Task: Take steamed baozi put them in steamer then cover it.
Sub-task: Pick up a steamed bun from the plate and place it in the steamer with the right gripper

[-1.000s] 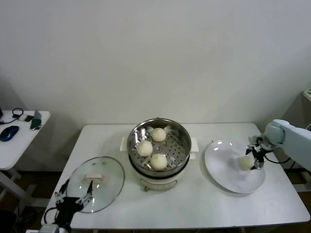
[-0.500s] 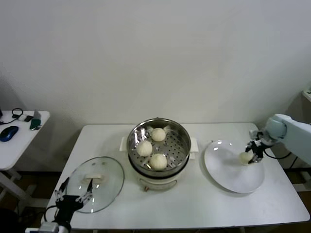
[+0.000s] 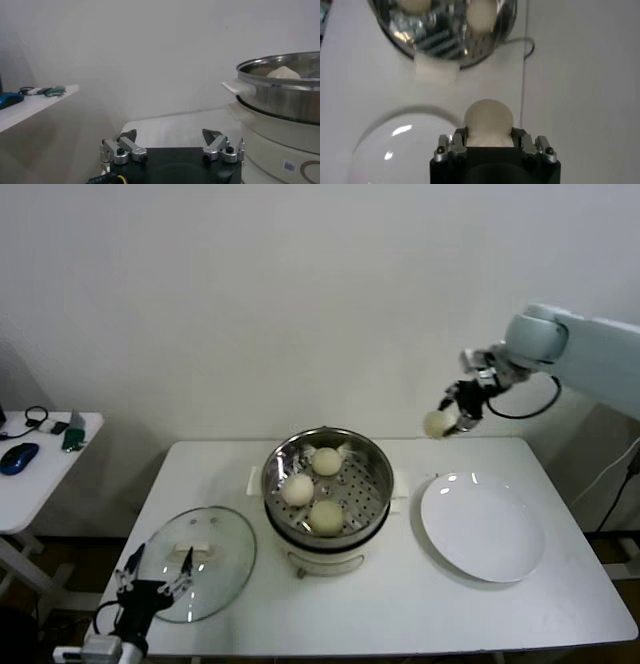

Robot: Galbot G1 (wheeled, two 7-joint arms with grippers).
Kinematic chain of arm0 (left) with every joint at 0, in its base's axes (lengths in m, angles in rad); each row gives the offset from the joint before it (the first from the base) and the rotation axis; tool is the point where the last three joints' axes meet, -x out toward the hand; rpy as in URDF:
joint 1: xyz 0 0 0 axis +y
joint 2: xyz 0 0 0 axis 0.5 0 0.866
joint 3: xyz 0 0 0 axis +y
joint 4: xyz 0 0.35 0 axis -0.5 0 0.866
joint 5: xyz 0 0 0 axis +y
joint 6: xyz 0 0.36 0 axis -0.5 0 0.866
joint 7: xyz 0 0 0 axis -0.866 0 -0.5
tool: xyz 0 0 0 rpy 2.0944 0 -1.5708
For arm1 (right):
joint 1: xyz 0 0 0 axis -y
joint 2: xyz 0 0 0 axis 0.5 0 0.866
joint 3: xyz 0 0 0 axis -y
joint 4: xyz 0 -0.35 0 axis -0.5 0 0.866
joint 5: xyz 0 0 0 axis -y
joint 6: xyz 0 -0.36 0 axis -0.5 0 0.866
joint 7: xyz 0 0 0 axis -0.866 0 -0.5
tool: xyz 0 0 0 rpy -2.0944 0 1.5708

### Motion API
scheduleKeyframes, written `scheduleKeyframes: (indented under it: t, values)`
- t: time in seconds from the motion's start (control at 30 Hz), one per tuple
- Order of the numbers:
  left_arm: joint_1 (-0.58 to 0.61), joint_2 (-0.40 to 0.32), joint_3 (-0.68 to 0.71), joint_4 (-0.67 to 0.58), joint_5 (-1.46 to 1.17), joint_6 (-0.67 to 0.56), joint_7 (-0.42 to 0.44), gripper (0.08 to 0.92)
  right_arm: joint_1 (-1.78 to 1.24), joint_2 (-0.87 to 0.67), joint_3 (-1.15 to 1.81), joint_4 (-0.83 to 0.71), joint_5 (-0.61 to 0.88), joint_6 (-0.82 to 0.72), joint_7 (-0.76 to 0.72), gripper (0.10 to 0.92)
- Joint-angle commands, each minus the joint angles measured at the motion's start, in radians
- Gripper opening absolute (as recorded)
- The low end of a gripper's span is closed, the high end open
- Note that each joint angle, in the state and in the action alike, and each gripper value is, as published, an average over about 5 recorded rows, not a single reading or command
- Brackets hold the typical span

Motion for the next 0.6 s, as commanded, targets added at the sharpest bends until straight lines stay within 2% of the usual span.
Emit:
scheduleKeyframes:
  t: [0.03,0.33,0.6]
  values:
    - [-0.004,0.003,-0.003,0.001,-0.007,0.001,0.0,0.823,0.058,0.164,0.015,0.276,0.195,-0.148,0.118,0.594]
    - [0.0,0.004,-0.009,0.004,-0.014,-0.002,0.0,0.823,-0.139,0.201,-0.004,0.19,0.01,-0.151,0.152,0.594]
    - [0.002,0.008,-0.013,0.006,-0.018,-0.003,0.0,0.823,-0.265,0.196,0.004,0.105,-0.059,-0.155,0.185,0.594]
